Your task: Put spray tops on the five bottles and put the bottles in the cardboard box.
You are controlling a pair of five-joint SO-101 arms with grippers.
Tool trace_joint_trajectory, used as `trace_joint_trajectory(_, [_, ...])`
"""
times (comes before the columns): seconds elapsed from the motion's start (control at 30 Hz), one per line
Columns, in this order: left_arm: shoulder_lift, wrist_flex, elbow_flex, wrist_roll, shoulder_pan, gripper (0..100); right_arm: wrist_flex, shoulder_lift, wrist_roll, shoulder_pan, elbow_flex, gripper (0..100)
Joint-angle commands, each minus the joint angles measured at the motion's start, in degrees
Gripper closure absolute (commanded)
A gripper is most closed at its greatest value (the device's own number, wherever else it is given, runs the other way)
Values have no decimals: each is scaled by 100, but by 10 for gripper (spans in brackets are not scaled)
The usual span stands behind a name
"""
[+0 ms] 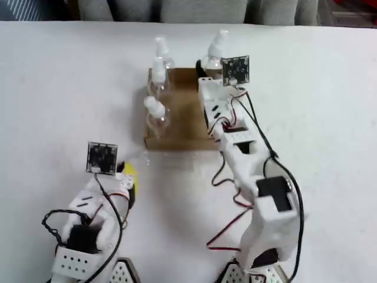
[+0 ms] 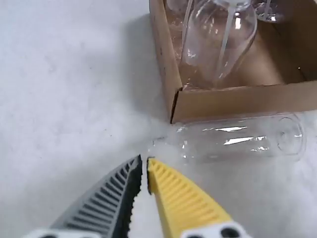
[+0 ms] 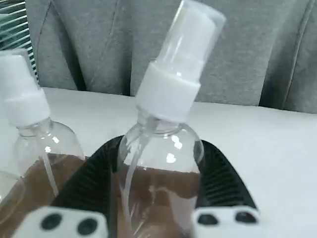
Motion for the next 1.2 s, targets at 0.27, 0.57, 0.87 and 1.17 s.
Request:
trace_joint_trajectory(0.27, [-31, -18, -9, -79, -31, 977, -154, 901, -26, 277, -1363, 983])
trace_joint_trajectory(0.57, [-31, -18, -9, -79, -40, 977, -163, 1481, -26, 268, -1881, 983])
trace_joint_trajectory(0.87, [-31, -18, -9, -79, -40, 977, -330, 1886, -26, 242, -2048, 983])
trace_joint_trajectory(1.17, [-31, -18, -9, -79, -40, 977, -822, 1851, -18, 171, -1451, 983])
